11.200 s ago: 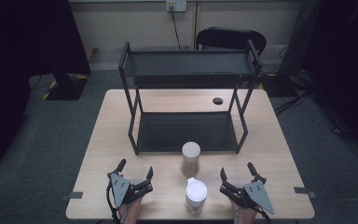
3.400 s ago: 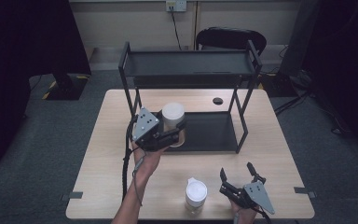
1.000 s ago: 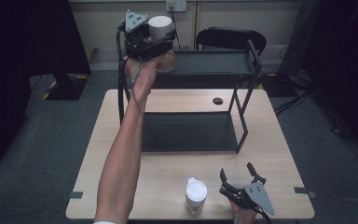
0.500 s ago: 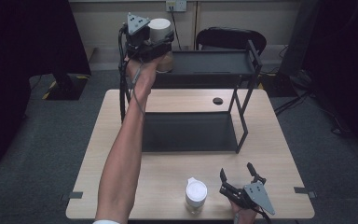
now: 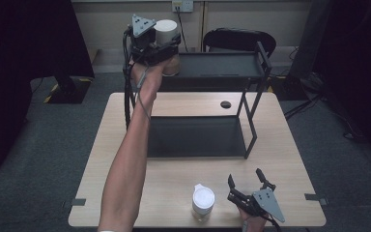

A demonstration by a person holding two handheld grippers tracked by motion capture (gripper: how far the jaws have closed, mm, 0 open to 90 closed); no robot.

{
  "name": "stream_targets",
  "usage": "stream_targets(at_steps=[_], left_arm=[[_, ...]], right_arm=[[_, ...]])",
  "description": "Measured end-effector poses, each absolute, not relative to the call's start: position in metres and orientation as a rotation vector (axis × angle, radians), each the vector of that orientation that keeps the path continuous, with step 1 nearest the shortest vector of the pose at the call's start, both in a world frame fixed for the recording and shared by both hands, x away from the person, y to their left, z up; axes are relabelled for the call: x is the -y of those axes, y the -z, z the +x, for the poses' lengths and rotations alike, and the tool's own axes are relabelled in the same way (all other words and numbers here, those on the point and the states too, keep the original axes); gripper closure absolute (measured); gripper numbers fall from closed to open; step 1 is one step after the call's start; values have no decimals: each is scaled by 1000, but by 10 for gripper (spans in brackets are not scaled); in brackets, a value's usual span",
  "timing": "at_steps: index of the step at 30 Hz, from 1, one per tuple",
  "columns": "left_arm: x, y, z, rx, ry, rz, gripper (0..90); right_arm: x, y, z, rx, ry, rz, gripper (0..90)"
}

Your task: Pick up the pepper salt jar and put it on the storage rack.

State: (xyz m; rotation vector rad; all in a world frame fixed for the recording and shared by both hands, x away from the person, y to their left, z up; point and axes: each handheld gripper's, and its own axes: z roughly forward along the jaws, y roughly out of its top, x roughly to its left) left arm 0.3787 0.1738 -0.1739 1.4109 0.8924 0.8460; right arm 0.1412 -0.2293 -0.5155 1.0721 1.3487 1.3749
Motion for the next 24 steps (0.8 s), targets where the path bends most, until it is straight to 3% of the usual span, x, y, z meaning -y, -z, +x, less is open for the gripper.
stream_targets(at_steps=[5, 6, 15, 19, 24], left_arm=[[-172, 176, 377, -884, -872, 1420, 308], [-171, 176, 377, -889, -872, 1420, 253], [-167, 182, 372, -852, -878, 1374, 124], [-171, 186, 366, -853, -849, 1323, 11], [-178, 193, 355, -837, -852, 1301, 0]], right_arm=[[229, 515, 141, -1347, -1373, 1074, 34], [229, 516, 141, -1346, -1373, 1074, 34], [229, 516, 141, -1346, -1373, 1074, 34], [229, 516, 141, -1346, -1373, 1073, 34], [229, 516, 141, -1346, -1372, 1073, 34]])
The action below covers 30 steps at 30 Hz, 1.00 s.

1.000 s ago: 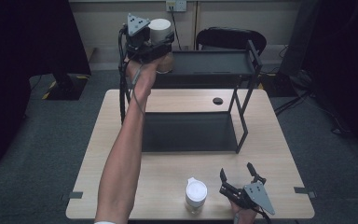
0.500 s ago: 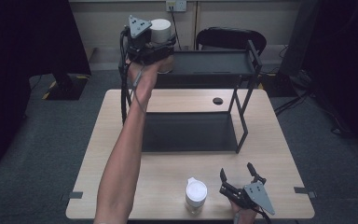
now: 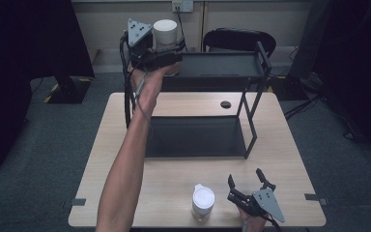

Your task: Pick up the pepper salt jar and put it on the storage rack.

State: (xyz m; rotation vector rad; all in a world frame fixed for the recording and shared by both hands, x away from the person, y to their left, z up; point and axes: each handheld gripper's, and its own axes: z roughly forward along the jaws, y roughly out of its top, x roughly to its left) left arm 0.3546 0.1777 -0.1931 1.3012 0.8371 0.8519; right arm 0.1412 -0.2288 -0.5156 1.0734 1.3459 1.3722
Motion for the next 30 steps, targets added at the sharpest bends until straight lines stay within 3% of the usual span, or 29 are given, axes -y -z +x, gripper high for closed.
stream_targets(at_steps=[30], left_arm=[[-207, 230, 293, -794, -838, 1259, 2]], right_arm=[[228, 516, 141, -1342, -1367, 1076, 28]])
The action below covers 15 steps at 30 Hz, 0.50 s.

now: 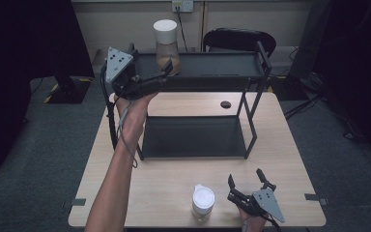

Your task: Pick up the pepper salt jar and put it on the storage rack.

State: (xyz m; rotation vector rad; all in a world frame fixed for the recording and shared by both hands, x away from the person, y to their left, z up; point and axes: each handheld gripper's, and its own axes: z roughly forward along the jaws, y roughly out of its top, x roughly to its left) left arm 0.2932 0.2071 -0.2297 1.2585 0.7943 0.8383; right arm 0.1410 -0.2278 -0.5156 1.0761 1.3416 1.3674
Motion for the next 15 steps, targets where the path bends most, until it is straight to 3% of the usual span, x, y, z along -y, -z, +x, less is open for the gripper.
stream_targets(at_steps=[15], left_arm=[[-218, 271, 263, -779, -854, 1229, 0]], right_arm=[[228, 516, 141, -1342, -1367, 1076, 27]])
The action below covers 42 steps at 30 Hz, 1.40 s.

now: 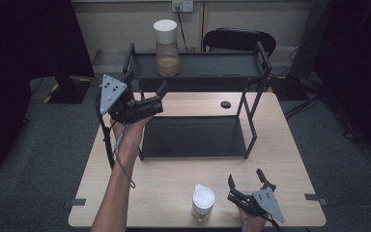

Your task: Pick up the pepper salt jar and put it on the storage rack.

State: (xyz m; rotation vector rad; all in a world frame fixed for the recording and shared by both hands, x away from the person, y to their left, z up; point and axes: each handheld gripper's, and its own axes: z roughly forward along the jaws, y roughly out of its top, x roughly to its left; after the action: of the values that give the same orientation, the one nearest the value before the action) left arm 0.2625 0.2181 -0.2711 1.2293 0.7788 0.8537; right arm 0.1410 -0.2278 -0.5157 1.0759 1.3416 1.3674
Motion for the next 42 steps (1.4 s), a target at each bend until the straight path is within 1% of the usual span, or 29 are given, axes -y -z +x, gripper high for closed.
stream_targets(at_steps=[8, 15, 25, 33, 42], left_arm=[[-224, 294, 240, -757, -875, 1219, 4], [-226, 318, 227, -772, -856, 1215, 4], [-224, 345, 216, -804, -873, 1233, 3], [-226, 369, 209, -817, -858, 1241, 2], [-221, 405, 199, -858, -878, 1230, 3]], right_arm=[[228, 516, 141, -1342, -1367, 1076, 27], [228, 516, 141, -1342, -1367, 1075, 27], [228, 516, 141, -1342, -1367, 1076, 27], [228, 516, 141, -1342, -1367, 1076, 27], [228, 516, 141, -1342, -1367, 1075, 27]])
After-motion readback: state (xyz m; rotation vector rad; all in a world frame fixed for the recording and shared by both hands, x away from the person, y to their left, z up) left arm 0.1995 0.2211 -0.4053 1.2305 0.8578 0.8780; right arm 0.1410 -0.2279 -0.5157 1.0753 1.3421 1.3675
